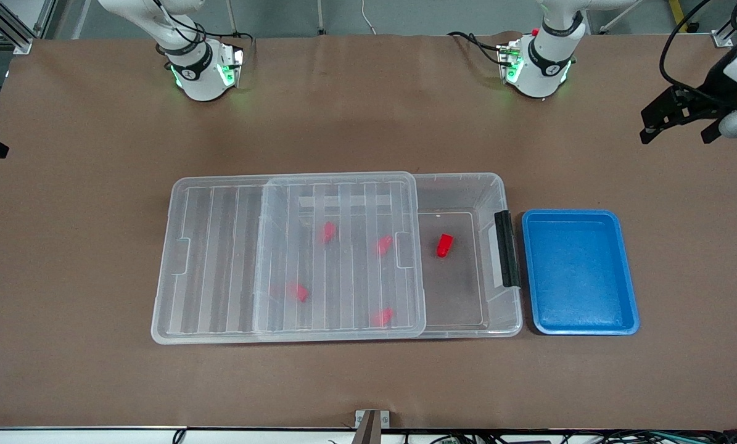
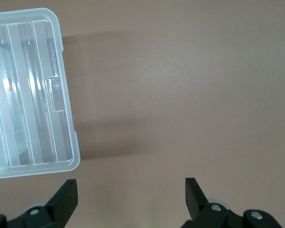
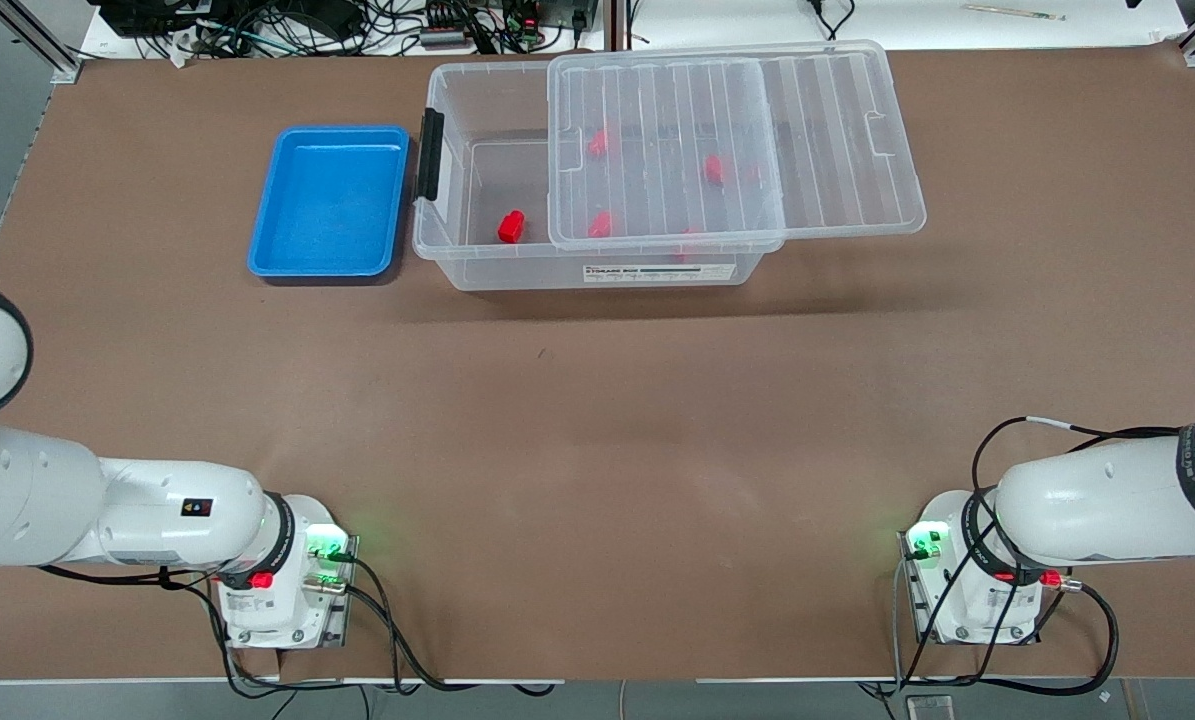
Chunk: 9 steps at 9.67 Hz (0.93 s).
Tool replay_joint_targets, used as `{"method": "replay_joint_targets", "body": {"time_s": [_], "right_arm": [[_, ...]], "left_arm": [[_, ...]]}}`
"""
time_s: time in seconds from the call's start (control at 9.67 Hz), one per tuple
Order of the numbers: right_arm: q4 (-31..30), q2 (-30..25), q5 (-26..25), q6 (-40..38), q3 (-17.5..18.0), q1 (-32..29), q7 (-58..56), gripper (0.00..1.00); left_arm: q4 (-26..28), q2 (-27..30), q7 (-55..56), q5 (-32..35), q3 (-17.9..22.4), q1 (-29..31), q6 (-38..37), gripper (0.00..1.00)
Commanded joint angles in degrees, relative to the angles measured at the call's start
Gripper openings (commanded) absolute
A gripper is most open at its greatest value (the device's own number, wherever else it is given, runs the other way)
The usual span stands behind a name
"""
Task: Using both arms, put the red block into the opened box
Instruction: 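Bring the right gripper back to the end of the clear box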
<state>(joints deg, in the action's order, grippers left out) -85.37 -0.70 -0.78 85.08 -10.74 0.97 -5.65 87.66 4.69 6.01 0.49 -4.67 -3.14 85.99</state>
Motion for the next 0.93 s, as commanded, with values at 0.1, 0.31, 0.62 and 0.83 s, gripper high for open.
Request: {"method": "replay_joint_targets", "body": {"time_s": [0.1,0.31,0.62,0.83], "right_arm": [[-0.67,-0.45,0.69,0.35,-0.08,-0.17,-0.59,1.0],[-0.67,-0.27,1.04,0.53,-0.16,-0.35,-0.67,1.0],[-1.28,10.14,5.5,3.67,0.19,0.26,-9.68,0.05],[-1.72,19.38,5.7,10.07,0.89,2.1,-11.57,0.0]], "left_arm": [[3.04,1.29,-0.47,-0.49,0.1,-0.38,-0.91,1.0],[2.78,1.2,-1.09,-0.49,0.18,-0.03,-1.27,1.0],[2.78,0.94,-1.0,-0.49,0.19,0.06,-1.18,1.0],[2.78,0.76,-0.83,-0.49,0.19,0.06,-0.92,1.0]]}}
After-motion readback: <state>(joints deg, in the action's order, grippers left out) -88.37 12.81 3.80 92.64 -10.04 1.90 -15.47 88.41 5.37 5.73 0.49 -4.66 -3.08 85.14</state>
